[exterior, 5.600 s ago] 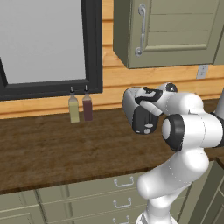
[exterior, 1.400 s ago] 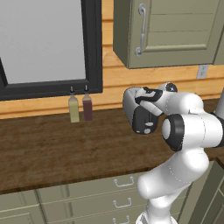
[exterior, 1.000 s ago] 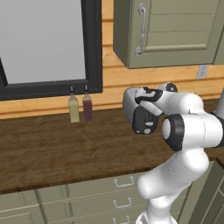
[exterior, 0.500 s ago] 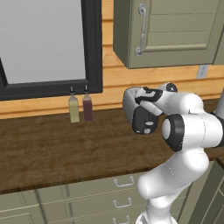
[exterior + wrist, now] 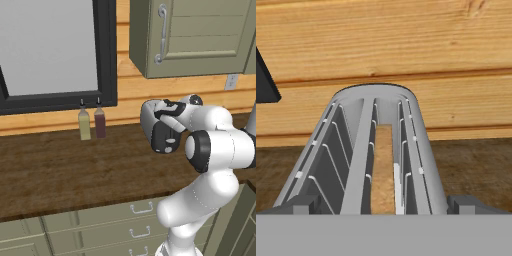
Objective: Start the toaster. Once the lever pops up, take the bread to the plate on the dining counter.
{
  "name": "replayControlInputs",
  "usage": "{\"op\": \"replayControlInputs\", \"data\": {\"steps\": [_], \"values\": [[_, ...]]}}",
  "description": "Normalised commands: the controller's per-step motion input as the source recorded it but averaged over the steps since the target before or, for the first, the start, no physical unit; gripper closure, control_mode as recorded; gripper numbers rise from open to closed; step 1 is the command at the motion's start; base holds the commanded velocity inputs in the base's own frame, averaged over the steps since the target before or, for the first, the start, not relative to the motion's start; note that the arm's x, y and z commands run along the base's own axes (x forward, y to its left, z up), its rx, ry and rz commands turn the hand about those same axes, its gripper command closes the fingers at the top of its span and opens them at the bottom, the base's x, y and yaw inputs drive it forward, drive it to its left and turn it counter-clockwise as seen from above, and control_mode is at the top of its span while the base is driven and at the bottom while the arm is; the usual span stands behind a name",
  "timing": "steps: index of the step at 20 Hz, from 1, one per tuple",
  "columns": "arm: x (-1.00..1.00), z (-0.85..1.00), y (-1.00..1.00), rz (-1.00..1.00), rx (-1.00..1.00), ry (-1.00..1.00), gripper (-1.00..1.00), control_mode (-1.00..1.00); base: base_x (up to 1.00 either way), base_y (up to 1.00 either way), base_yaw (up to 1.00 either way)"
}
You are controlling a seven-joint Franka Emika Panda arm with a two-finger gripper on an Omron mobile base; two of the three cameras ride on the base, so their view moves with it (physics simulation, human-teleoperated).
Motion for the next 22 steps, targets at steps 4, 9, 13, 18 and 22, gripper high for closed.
{"op": "replayControlInputs", "data": {"steps": [4, 9, 13, 18, 22], "values": [[0.0, 0.0, 0.0, 0.0, 0.0, 0.0, -1.0, -1.0, 0.0, 0.0, 0.0], [0.0, 0.0, 0.0, 0.0, 0.0, 0.0, -1.0, -1.0, 0.0, 0.0, 0.0], [0.0, 0.0, 0.0, 0.0, 0.0, 0.0, -1.0, -1.0, 0.0, 0.0, 0.0], [0.0, 0.0, 0.0, 0.0, 0.0, 0.0, -1.0, -1.0, 0.0, 0.0, 0.0], [0.0, 0.0, 0.0, 0.0, 0.0, 0.0, -1.0, -1.0, 0.0, 0.0, 0.0]]}}
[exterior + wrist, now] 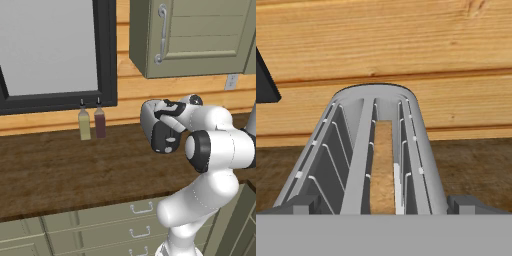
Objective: Start the toaster. Once the lever pops up, take the bread to the plate on the dining counter.
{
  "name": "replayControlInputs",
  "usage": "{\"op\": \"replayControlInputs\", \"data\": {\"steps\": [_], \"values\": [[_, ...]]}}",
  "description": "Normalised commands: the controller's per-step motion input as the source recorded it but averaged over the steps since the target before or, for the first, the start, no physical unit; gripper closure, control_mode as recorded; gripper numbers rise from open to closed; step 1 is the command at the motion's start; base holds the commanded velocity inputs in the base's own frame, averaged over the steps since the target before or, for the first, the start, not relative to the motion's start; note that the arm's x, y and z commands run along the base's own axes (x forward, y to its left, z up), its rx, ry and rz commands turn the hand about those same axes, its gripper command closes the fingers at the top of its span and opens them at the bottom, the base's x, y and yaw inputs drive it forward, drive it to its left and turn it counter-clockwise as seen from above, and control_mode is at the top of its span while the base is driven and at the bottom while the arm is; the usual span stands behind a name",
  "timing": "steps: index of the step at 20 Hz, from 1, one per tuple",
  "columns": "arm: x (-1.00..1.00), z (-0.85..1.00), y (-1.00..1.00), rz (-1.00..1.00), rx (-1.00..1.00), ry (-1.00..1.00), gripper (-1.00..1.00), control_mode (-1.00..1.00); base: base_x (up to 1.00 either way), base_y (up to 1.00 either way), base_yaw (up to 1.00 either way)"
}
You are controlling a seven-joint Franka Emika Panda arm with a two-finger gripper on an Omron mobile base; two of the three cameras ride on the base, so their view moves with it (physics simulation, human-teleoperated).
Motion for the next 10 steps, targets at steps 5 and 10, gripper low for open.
{"op": "replayControlInputs", "data": {"steps": [5, 10], "values": [[0.0, 0.0, 0.0, 0.0, 0.0, 0.0, -1.0, -1.0, 0.0, 0.0, 0.0], [0.0, 0.0, 0.0, 0.0, 0.0, 0.0, -1.0, -1.0, 0.0, 0.0, 0.0]]}}
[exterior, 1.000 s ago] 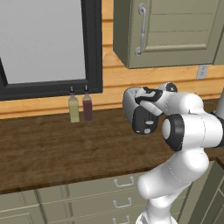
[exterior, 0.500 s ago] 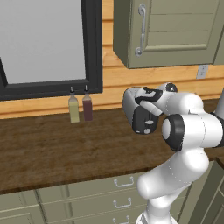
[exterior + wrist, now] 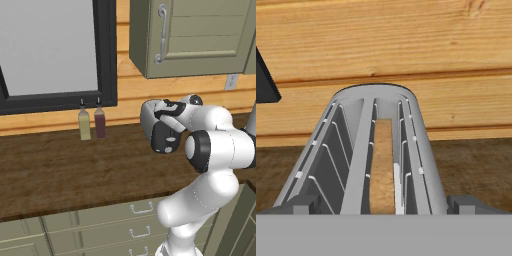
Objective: Start the toaster. Once the lever pops up, take the bread to the plate on the dining counter.
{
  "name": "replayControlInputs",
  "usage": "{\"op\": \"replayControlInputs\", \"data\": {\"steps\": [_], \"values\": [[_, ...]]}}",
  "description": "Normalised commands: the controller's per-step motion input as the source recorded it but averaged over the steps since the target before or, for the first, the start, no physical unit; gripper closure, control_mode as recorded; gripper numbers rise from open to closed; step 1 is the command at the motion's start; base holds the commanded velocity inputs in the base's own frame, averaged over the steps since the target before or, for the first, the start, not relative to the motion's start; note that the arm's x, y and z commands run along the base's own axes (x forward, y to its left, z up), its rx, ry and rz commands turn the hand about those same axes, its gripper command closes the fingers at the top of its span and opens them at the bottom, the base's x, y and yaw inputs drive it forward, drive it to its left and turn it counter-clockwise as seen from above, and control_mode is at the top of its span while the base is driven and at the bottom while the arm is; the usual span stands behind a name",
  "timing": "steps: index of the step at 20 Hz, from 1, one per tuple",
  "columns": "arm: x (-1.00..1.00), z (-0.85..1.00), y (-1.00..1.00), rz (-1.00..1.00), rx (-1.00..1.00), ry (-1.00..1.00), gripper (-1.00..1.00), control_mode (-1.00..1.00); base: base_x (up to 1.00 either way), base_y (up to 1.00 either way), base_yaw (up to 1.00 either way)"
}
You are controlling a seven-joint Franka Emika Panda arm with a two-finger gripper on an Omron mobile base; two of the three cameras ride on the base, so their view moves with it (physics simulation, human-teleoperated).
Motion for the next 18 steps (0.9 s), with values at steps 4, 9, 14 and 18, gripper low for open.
{"op": "replayControlInputs", "data": {"steps": [4, 9, 14, 18], "values": [[0.0, 0.0, 0.0, 0.0, 0.0, 0.0, -1.0, -1.0, 0.0, 0.0, 0.0], [0.0, 0.0, 0.0, 0.0, 0.0, 0.0, -1.0, -1.0, 0.0, 0.0, 0.0], [0.0, 0.0, 0.0, 0.0, 0.0, 0.0, -1.0, -1.0, 0.0, 0.0, 0.0], [0.0, 0.0, 0.0, 0.0, 0.0, 0.0, -1.0, -1.0, 0.0, 0.0, 0.0]]}}
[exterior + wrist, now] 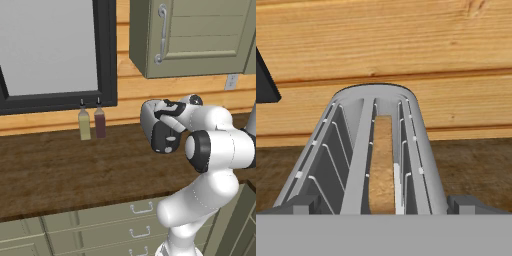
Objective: Start the toaster. Once the lever pops up, take the bread to the plate on the dining counter.
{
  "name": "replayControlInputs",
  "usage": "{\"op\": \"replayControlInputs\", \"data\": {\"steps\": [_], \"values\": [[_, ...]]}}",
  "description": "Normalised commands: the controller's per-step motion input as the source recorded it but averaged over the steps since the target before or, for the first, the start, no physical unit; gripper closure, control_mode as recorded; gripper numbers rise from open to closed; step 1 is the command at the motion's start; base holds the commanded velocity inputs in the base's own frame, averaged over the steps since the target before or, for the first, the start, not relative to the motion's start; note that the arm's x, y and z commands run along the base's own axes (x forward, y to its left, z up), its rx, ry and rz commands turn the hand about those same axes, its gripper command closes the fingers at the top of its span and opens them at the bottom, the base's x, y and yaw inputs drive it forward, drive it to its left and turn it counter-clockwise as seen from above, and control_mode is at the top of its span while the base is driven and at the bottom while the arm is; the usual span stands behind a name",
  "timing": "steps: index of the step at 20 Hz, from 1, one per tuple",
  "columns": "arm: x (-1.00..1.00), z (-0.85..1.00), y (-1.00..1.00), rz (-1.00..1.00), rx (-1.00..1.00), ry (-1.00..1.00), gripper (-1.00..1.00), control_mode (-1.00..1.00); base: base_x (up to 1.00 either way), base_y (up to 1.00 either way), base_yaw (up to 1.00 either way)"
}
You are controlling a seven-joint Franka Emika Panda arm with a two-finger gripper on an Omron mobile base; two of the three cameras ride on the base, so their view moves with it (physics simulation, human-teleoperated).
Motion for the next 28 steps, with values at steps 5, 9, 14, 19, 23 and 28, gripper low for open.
{"op": "replayControlInputs", "data": {"steps": [5, 9, 14, 19, 23, 28], "values": [[0.0, 0.0, 0.0, 0.0, 0.0, 0.0, -1.0, -1.0, 0.0, 0.0, 0.0], [0.0, 0.0, 0.0, 0.0, 0.0, 0.0, -1.0, -1.0, 0.0, 0.0, 0.0], [0.0, 0.0, 0.0, 0.0, 0.0, 0.0, -1.0, -1.0, 0.0, 0.0, 0.0], [0.0, 0.0, 0.0, 0.0, 0.0, 0.0, -1.0, -1.0, 0.0, 0.0, 0.0], [0.0, 0.0, 0.0, 0.0, 0.0, 0.0, -1.0, -1.0, 0.0, 0.0, 0.0], [0.0, 0.0, 0.0, 0.0, 0.0, 0.0, -1.0, -1.0, 0.0, 0.0, 0.0]]}}
